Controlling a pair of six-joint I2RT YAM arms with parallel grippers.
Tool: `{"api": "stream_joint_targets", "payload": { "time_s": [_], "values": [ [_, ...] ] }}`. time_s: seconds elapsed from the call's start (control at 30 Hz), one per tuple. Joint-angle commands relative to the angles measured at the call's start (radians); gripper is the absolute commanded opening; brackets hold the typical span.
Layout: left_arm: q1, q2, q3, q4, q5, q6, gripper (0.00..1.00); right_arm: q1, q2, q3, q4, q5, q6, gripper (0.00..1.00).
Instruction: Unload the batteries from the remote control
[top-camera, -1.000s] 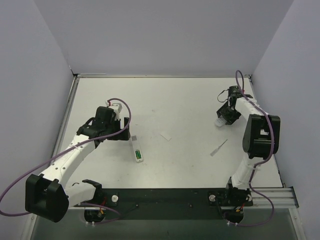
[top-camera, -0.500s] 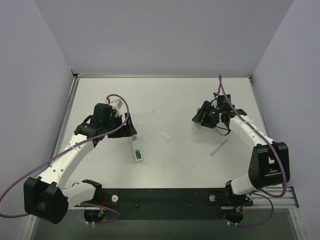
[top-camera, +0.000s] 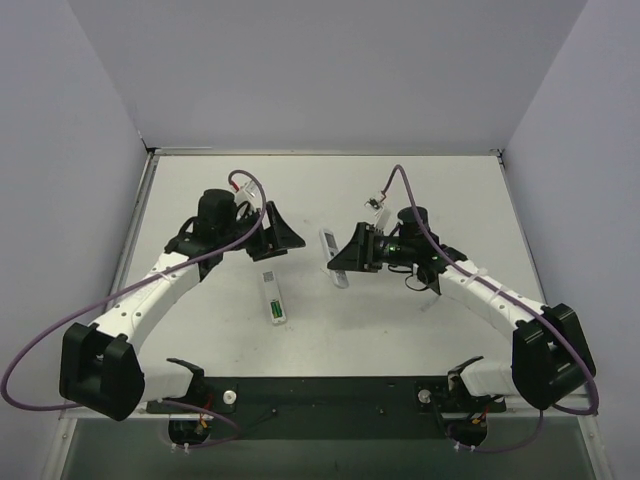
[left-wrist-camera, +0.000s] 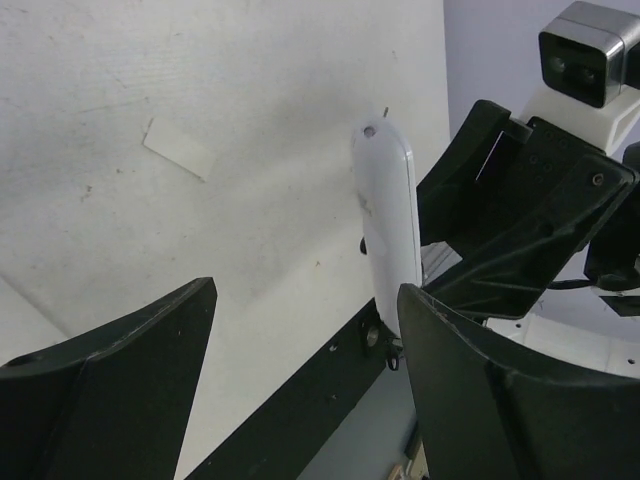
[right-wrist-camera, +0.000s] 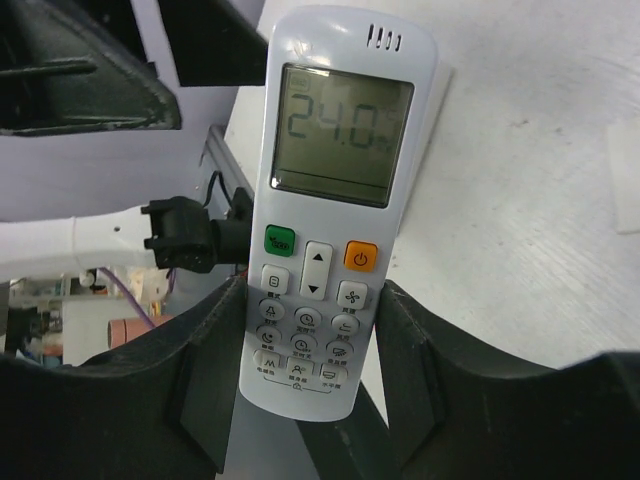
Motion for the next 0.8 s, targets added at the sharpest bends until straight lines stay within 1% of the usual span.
{"api": "stream_joint_targets", "payload": {
  "time_s": [0.0,0.23,0.33,0.4,0.53,0.63,0.67,0.73,0.77],
  "values": [
    [-0.018,0.024,0.05,0.143,0.07,-0.065,0.84,0.054,-0.017,0.024,0.129,-0.087,0.008,0.19],
    [-0.035,0.059,0.042,0.171,0.087,-0.087,0.84,0.093,0.007,0.038,0.114,-0.077,-0.004,0.18],
    [-0.037,0.072,0.034,0.185,0.091,-0.099,0.84,0.12,0.016,0.054,0.077,-0.053,-0.026,0.18],
    [-0.04,0.084,0.033,0.174,0.085,-0.099,0.84,0.144,0.019,0.078,0.019,-0.013,-0.065,0.17],
    [-0.041,0.11,0.025,0.167,0.097,-0.113,0.77,0.19,0.039,0.13,-0.098,0.062,-0.139,0.17],
    [-0.043,0.122,0.011,0.168,0.11,-0.122,0.67,0.204,0.052,0.146,-0.147,0.099,-0.155,0.17],
    [-0.043,0.122,0.005,0.168,0.111,-0.125,0.62,0.207,0.053,0.147,-0.155,0.107,-0.158,0.17],
    [-0.046,0.119,-0.013,0.177,0.114,-0.134,0.55,0.218,0.053,0.153,-0.174,0.137,-0.167,0.17],
    [-0.044,0.116,-0.019,0.182,0.116,-0.139,0.46,0.224,0.053,0.158,-0.187,0.151,-0.173,0.18]
  ]
}}
